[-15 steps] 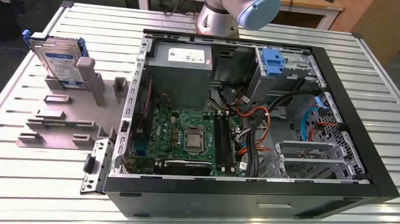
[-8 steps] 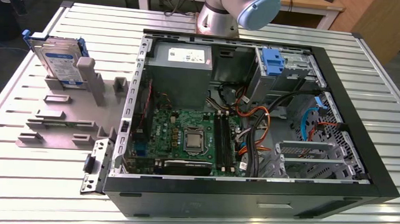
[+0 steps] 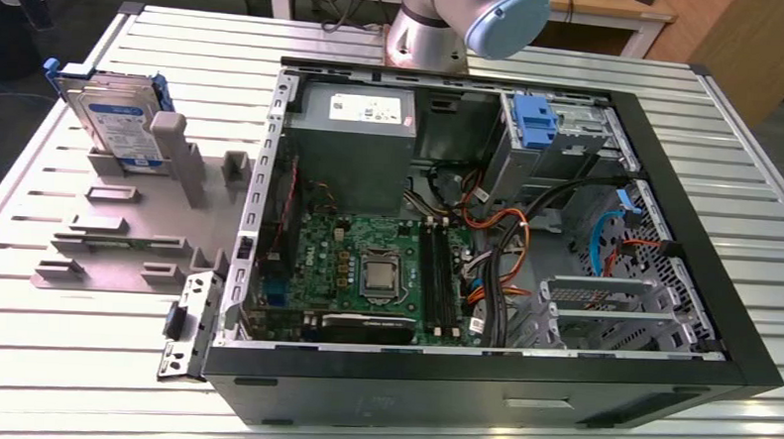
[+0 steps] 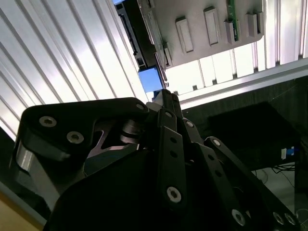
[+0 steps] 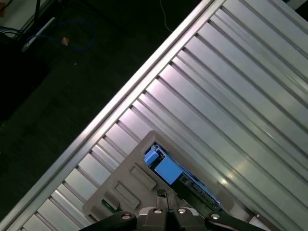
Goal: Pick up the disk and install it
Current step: 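Pick up the disk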
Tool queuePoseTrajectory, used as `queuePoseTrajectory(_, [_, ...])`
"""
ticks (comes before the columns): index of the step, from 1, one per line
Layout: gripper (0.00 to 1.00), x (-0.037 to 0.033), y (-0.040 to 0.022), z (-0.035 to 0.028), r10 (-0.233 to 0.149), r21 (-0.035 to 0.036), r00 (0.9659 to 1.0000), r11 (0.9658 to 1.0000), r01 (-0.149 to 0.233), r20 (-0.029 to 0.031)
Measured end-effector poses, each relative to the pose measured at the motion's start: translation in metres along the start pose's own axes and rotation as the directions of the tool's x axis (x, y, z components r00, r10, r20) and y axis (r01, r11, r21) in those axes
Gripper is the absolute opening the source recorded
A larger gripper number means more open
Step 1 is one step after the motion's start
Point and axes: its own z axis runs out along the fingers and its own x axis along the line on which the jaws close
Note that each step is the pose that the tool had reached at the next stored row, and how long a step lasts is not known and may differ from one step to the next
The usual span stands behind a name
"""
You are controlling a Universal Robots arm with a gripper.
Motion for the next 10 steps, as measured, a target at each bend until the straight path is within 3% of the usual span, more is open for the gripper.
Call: queuePoseTrajectory(10, [0.11,0.0001,0.0000,0.0000,-0.042,-0.0006,0.9991,0.9991,0.042,-0.0018])
